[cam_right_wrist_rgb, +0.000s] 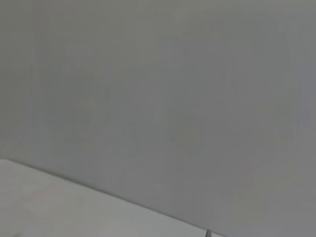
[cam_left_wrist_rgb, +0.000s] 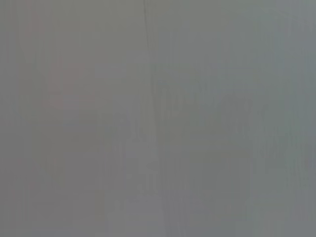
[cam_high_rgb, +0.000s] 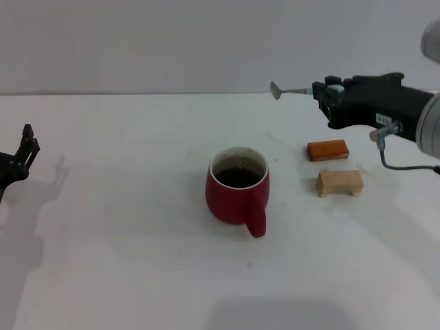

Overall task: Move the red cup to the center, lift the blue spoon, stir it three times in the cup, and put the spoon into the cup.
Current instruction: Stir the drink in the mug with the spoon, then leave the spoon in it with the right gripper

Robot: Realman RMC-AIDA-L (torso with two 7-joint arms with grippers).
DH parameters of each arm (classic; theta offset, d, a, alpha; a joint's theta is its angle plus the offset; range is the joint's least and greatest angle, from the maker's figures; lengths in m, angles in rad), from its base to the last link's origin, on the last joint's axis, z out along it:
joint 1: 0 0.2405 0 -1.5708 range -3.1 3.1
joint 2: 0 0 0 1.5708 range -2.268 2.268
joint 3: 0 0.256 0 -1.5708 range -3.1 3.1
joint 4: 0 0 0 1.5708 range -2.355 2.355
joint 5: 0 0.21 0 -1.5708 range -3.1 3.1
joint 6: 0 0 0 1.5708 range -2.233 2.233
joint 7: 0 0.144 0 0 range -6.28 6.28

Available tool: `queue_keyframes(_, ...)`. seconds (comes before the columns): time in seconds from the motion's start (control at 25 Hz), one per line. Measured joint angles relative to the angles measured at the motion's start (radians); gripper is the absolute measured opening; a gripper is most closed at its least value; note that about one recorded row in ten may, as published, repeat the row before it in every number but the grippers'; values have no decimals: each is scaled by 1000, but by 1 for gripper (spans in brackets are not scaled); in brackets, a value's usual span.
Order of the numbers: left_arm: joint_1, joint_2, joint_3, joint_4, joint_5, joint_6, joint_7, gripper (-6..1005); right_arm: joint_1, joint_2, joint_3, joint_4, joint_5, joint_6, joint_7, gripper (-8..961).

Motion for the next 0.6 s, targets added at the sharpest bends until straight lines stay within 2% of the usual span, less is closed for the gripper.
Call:
queue_keyframes(0.16,1,0,-2,0,-2,1,0,840,30,0,8,38,0,83,9,149)
queue_keyframes(0.24,3,0,-5,1,-3,3,0,840,70,1,15,63,1,178,25,149)
queue_keyframes(0.6,15,0,-9,0,-7,21,-4,840,170,2,23,72,4,365,57,152)
